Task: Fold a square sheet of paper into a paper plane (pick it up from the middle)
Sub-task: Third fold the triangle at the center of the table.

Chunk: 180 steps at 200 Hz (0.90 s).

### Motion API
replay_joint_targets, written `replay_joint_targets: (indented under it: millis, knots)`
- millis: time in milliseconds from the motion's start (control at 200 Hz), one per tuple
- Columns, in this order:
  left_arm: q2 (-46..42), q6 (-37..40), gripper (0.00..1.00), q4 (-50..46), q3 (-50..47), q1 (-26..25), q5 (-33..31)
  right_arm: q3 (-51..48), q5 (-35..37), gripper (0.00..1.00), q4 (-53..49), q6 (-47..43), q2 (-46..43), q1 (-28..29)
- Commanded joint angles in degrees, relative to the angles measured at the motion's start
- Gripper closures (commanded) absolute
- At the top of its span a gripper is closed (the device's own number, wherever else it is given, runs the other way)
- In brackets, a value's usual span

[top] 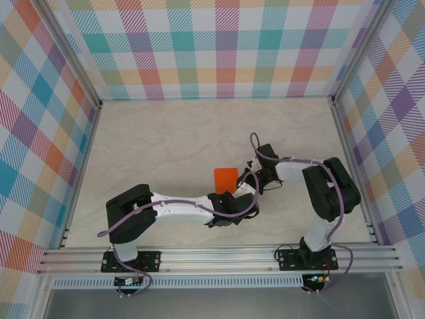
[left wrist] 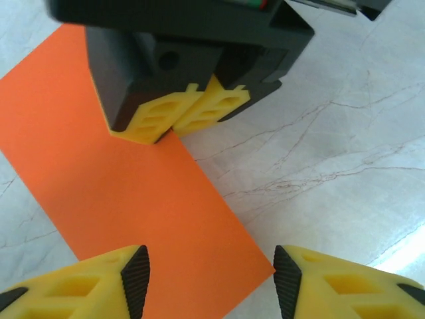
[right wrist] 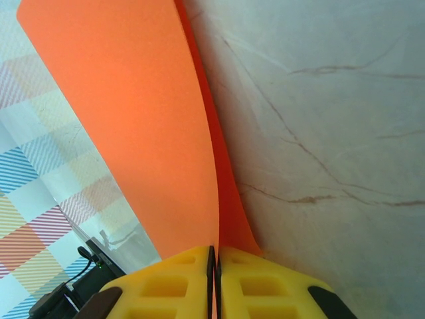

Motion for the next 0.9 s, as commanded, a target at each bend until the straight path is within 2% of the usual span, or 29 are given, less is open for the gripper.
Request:
replay_joint_targets:
  millis: [0,125,520,705,895]
  knots:
    - [0.1,0.4,0.55,-1.6,0.4,-0.9,-2.0,1.1,-0.9,0.88,-1.7,-0.8,-0.6,-0.3]
    - [-1.1,0.2,0.68,-0.8,-1.0,-0.9,-1.7,1.1,-0.6,0.88,-2.1,-1.1,-0.6,-0.3]
    - [-2.4,0.6,1.00,-0.7,-1.7,-0.6,-0.4,1.4,-0.1,0.86,-3.1,-1.9,-0.9,-0.3]
    - [-4.5,0.5,1.00,1.4,-3.7,0.7,3.3,1.9,1.9,0.80,-4.5,-3.3,-2.8,-0.3]
    - [-8.7,-0.3,1.00,5.5,-6.8,4.3,12.5,4.1,9.4,0.74,-10.4,-5.7,-6.6,-0.5]
